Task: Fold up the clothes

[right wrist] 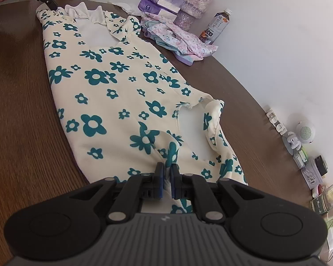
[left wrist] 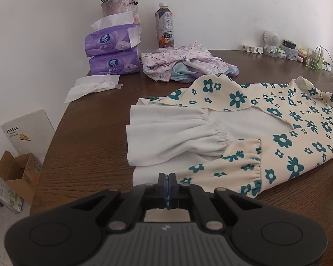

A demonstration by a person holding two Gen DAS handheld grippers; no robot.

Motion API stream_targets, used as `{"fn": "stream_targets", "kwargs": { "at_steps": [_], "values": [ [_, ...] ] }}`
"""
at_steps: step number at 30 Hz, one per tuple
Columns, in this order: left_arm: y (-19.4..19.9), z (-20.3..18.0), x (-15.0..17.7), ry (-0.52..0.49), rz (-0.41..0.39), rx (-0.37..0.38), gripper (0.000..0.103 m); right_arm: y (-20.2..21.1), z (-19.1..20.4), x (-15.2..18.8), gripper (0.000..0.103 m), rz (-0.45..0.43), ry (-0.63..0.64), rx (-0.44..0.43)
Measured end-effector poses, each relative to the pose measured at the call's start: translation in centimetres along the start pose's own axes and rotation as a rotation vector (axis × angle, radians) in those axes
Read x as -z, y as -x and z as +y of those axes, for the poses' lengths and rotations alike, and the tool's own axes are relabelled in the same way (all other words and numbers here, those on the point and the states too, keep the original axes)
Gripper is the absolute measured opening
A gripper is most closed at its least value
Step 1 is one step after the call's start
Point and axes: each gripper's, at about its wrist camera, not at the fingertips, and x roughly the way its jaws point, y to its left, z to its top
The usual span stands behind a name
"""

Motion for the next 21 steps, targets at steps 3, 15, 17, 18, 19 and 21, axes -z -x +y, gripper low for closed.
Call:
{"fn": "stream_targets", "kwargs": {
  "at_steps": [3, 15, 17, 18, 19, 21],
  "values": [
    [-0.3, -0.3, 0.2, -0.013, -0.013, -0.019, 0.001, 0.1, 0.1, 0.1, 0.007, -0.007, -0.004, 0.007],
    [3.4, 0.0, -0.5, 0.083, -0.125, -0.217, 0.027, 0.2, 0.0, 0.6, 0.007, -0.041, -0.038, 0.008],
    [4.4, -2.6, -1.6, 0.029, -0.190, -0.145, 0.032, 0.2, 0.1, 0.7, 0.007, -0.044, -0.041, 0.009],
    [4.5, -4.1, -2.0, -0.002, -0.209, -0.090, 0.033, 0.2, 0.1, 0.7, 0.007, -0.045, -0.042, 0.009],
    [4.2, -5.8, -2.4, -0.036, -0.215, -0.021, 0.034, 0.2, 0.1, 0.7, 0.007, -0.046, -0.044, 0.009],
    [3.7, -9.1, -3.1, -0.102, -0.222, 0.114, 0.034, 0.2, 0.1, 0.7, 0.007, -0.049, -0.047, 0.010]
  ]
}}
